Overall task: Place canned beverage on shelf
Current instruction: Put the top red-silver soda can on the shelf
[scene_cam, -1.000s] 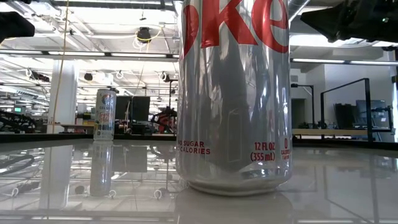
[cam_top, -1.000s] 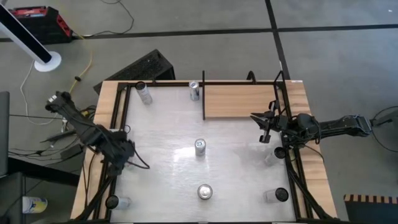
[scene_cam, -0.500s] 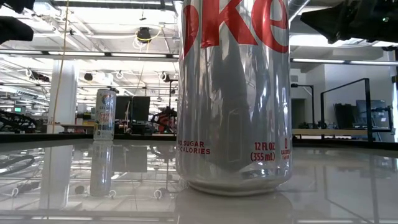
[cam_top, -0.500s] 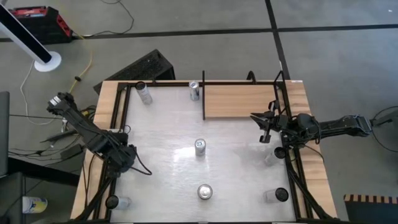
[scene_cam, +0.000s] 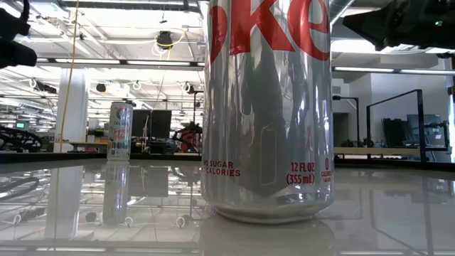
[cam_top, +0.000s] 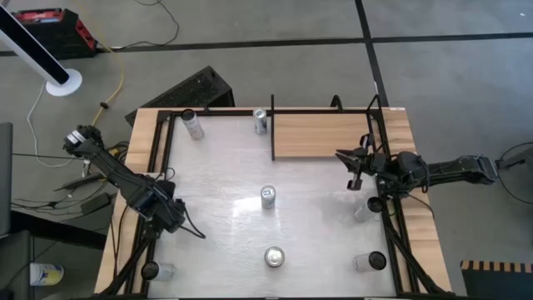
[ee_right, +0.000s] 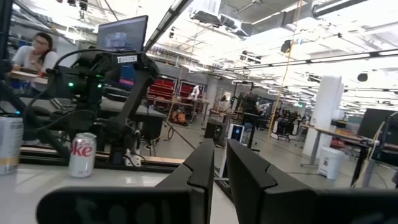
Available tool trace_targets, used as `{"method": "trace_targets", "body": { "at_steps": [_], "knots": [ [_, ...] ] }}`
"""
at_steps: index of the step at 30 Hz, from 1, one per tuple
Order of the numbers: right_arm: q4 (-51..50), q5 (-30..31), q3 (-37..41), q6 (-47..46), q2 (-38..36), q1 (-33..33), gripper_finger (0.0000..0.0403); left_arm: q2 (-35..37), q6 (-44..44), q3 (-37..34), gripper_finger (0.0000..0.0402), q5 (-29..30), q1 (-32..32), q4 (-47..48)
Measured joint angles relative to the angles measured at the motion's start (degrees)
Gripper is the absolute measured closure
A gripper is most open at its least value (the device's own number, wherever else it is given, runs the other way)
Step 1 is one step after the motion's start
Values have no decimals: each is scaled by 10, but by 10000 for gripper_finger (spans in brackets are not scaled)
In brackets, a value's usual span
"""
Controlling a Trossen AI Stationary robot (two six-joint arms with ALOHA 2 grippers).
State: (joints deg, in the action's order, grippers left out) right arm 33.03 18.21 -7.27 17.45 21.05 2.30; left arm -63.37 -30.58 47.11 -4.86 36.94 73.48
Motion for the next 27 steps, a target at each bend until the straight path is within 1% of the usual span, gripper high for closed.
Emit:
{"method": "trace_targets", "body": {
  "at_steps": [3,7,10,18,22,25,27],
  "knots": [
    [0,0,0,0,0,-7,332,0,28,0,94,-1,-27,-10],
    [0,0,0,-9,0,-10,332,1,73,1,120,-19,-71,-16],
    [0,0,0,-9,0,-7,332,-1,112,9,122,-24,-112,-24],
    [-1,0,-10,-26,0,-4,332,-10,192,104,121,6,-243,-21],
    [-25,0,-25,-24,0,-7,332,-55,258,164,119,14,-313,-20],
    [-75,0,-46,-21,0,-13,332,-121,343,228,118,20,-362,-17],
    [-110,0,-62,-24,0,-16,332,-176,392,280,118,31,-392,3]
  ]
}}
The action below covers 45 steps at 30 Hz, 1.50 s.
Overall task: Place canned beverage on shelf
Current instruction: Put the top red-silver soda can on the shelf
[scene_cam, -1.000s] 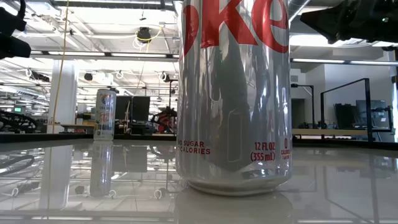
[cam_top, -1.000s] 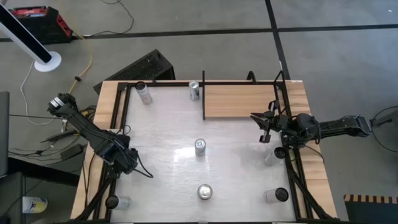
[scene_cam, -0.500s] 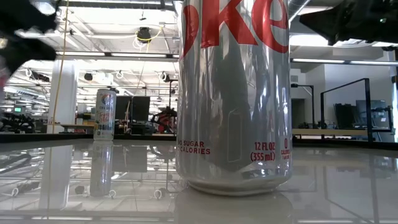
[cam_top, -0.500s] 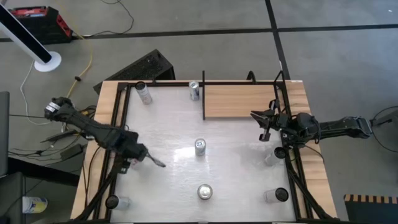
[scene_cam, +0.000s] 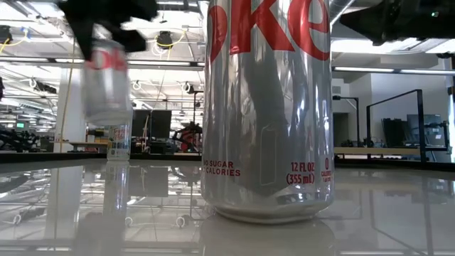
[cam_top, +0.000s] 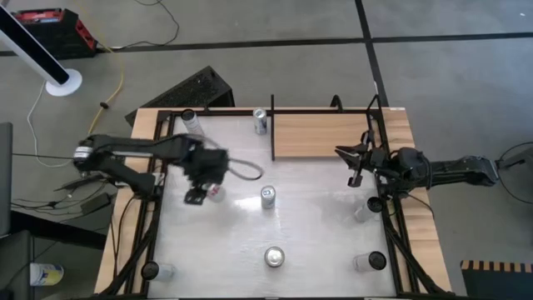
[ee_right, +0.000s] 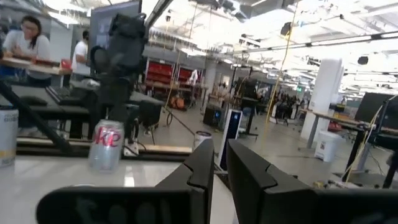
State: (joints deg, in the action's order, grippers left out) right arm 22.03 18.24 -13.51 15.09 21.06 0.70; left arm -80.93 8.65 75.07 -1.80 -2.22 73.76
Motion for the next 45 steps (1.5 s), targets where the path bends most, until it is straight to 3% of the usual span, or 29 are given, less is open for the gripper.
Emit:
{"method": "trace_targets", "body": {
  "at_steps": [5,15,24,30,45],
  "knots": [
    [-99,0,-41,-37,0,-5,332,-105,70,90,117,15,-58,20],
    [-256,0,-95,-76,0,10,332,-207,149,125,116,11,-106,0],
    [-291,-1,-98,-78,0,15,332,-214,150,125,112,11,-112,-1],
    [-295,-1,-98,-90,0,15,332,-214,142,125,89,-21,-112,-3],
    [-300,-1,-98,-98,0,15,332,-209,113,125,80,-8,-112,13]
  ]
}}
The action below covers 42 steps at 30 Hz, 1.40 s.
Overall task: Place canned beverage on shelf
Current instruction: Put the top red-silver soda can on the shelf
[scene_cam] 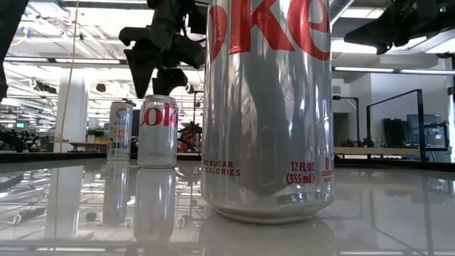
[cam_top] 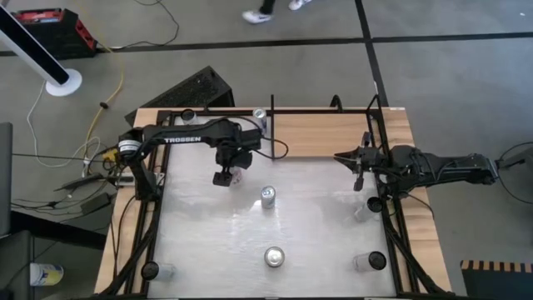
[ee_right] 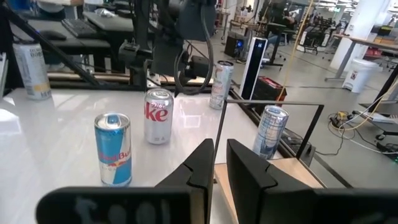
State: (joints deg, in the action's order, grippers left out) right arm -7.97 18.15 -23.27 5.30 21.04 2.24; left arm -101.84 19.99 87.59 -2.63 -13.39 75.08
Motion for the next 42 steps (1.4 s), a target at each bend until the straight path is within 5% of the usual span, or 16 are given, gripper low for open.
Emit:
{"method": "trace_targets", "body": {
  "at_steps": [8,14,23,30,38,42],
  "knots": [
    [12,0,0,-14,0,0,332,57,-59,0,80,15,-1,61],
    [82,-7,-16,14,59,0,331,171,-120,-31,79,72,-1,27],
    [81,-17,-171,69,276,-1,305,378,-134,-209,79,88,8,-304],
    [80,-17,-329,72,449,-8,245,499,-113,-388,79,85,40,-534],
    [-23,-25,-510,62,641,-30,157,557,-152,-499,79,95,51,-570],
    [-60,-92,-585,35,733,-40,134,557,-156,-532,79,124,51,-585]
  ]
}}
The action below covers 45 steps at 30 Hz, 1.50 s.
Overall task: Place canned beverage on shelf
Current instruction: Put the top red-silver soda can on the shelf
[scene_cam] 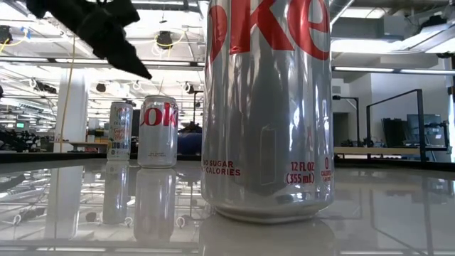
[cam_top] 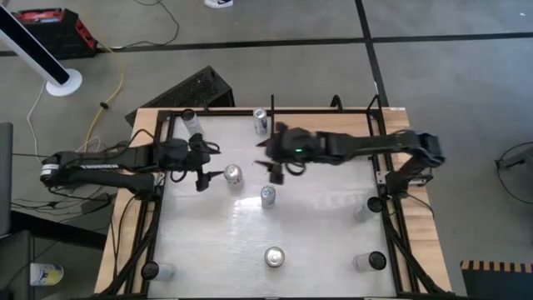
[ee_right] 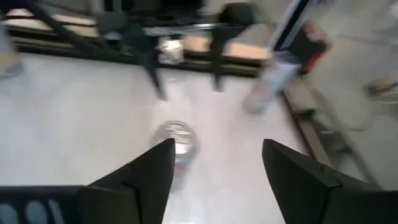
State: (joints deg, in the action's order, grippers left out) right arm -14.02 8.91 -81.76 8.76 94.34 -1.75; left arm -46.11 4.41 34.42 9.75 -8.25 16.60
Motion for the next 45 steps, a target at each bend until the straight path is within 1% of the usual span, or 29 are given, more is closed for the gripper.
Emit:
{"method": "trace_targets", "body": {
  "at_steps": [3,7,10,13,15,17,19,25,28,31,35,38,41,45],
  "knots": [
    [-6,-50,-42,-3,58,-2,128,-4,0,-15,79,22,0,-10],
    [0,-60,-88,7,125,-3,127,-14,0,-18,79,48,0,-5],
    [0,-68,-114,6,167,-3,126,-21,0,-18,79,45,0,12],
    [-5,-117,-131,-9,197,-3,126,-31,-5,-18,79,36,0,26],
    [-1,-135,-144,-20,213,-3,126,-37,-6,-18,79,34,0,42],
    [-5,-136,-146,-26,215,-3,126,-43,-7,-18,79,27,0,44],
    [17,-136,-150,-28,222,-4,126,-48,-7,-18,79,27,0,44],
    [9,-138,-148,-42,223,-15,120,-90,2,-18,79,46,-2,24],
    [5,-151,-148,-42,222,-21,102,-114,12,-18,79,45,-2,16],
    [4,-152,-148,-43,223,-22,75,-129,18,-18,79,48,-2,12],
    [1,-152,-148,-42,223,-26,36,-130,17,-18,79,49,-2,12],
    [2,-151,-145,-26,223,-31,15,-128,15,-18,79,49,-2,13],
    [7,-151,-145,-26,223,-37,5,-128,20,-18,79,49,-2,10],
    [9,-151,-145,-27,223,-41,4,-128,24,-18,79,51,-2,3]
  ]
}}
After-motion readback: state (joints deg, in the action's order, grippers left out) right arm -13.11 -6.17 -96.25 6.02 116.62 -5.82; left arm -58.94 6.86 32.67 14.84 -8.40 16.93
